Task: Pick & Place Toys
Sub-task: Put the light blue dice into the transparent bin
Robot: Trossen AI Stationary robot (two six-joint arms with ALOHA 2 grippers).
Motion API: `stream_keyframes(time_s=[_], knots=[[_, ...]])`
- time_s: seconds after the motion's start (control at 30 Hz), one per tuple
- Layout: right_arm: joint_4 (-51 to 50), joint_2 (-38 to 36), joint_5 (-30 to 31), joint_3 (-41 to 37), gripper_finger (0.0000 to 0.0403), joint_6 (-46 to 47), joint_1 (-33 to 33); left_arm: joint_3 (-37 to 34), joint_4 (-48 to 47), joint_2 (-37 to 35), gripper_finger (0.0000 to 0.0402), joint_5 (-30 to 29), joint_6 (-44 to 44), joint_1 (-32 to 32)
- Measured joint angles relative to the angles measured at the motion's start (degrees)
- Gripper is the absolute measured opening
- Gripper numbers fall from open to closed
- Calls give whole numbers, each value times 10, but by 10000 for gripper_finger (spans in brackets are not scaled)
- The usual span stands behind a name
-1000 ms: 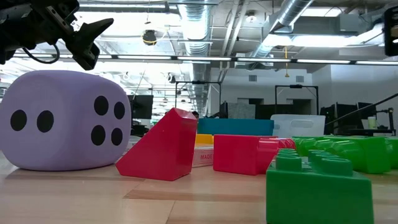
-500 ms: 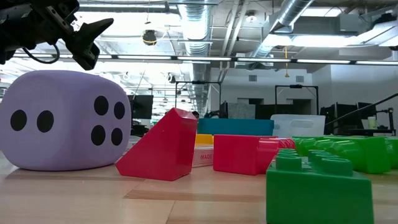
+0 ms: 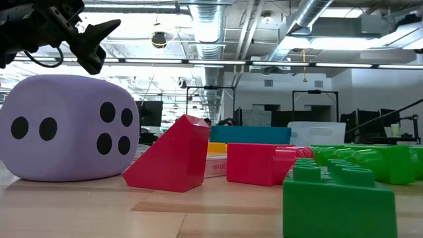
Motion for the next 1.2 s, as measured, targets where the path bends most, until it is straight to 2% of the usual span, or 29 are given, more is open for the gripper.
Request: stream_keyframes(time_s=[0.93,1.2], knots=[[-21,0,0,0,400,28,-11,0,0,0,223,0,0,0],[-7,77,-15,4,401,26,-32,0,0,0,223,0,0,0]])
